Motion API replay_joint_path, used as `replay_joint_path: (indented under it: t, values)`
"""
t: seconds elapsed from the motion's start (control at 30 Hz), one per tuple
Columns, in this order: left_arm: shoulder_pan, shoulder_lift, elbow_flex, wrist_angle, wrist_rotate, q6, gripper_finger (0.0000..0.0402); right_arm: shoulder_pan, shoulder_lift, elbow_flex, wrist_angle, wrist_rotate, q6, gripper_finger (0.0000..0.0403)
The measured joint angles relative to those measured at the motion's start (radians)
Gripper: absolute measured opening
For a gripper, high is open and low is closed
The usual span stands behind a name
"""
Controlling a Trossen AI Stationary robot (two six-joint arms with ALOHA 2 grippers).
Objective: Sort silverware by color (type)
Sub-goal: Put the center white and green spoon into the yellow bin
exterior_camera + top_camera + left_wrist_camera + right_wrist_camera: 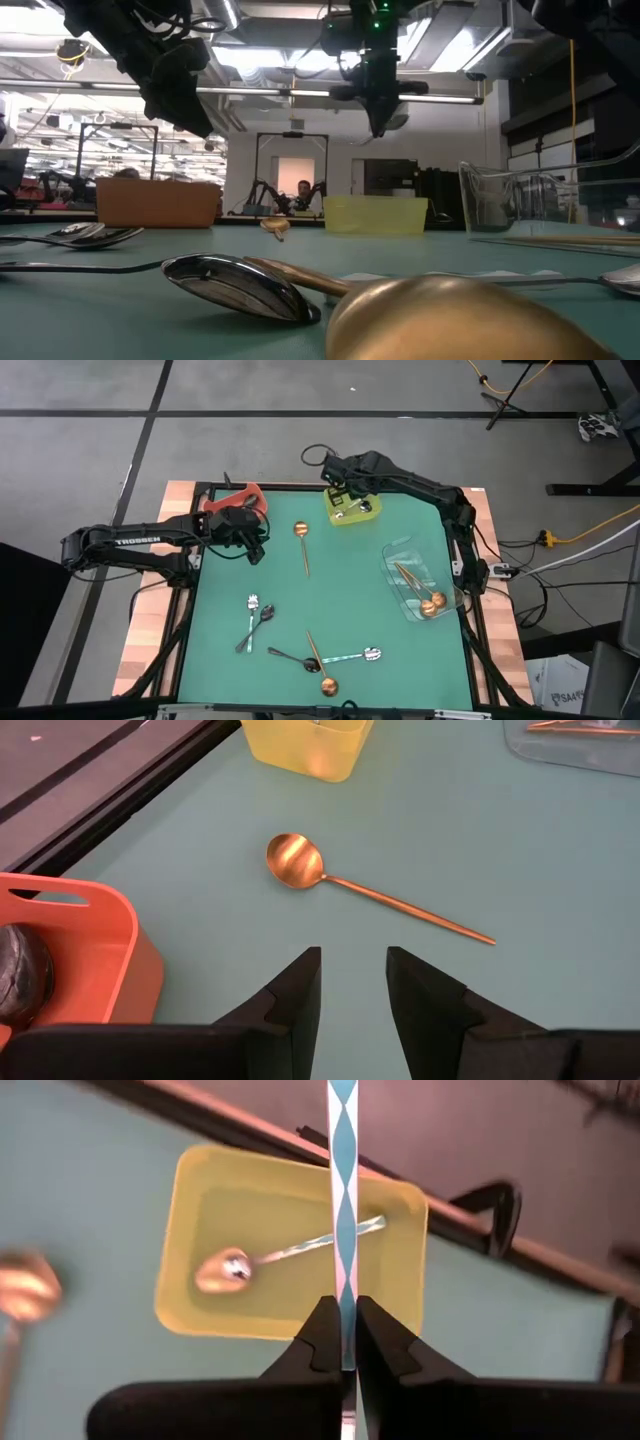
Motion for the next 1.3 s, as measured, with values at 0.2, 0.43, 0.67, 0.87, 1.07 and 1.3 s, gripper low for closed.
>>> replay_joint_path:
  t: [0.2,0.43,0.67,0.87,1.07,1.3]
  values:
    - [0.0,0.0,0.0,-0.001,0.0,0.0,0.011,-0.012,0.0,0.0,-0.009,-0.063,0.205,0.0001]
    - [0.0,0.0,0.0,-0.003,0.0,0.001,0.011,-0.048,0.002,-0.042,-0.024,-0.12,0.394,0.0001]
    - [0.0,0.0,0.0,-0.01,0.0,0.008,0.011,-0.098,0.003,-0.141,0.119,-0.194,0.494,0.0001]
    - [0.0,0.0,0.0,-0.01,0.0,0.008,0.011,-0.138,0.003,-0.222,0.366,-0.221,0.541,0.0001]
    - [0.0,0.0,0.0,-0.01,0.0,0.009,0.011,-0.148,0.002,-0.266,0.525,-0.184,0.628,0.0001]
    - [0.0,0.0,0.0,-0.01,0.0,0.009,0.011,-0.111,0.002,-0.274,0.546,-0.012,0.66,0.0001]
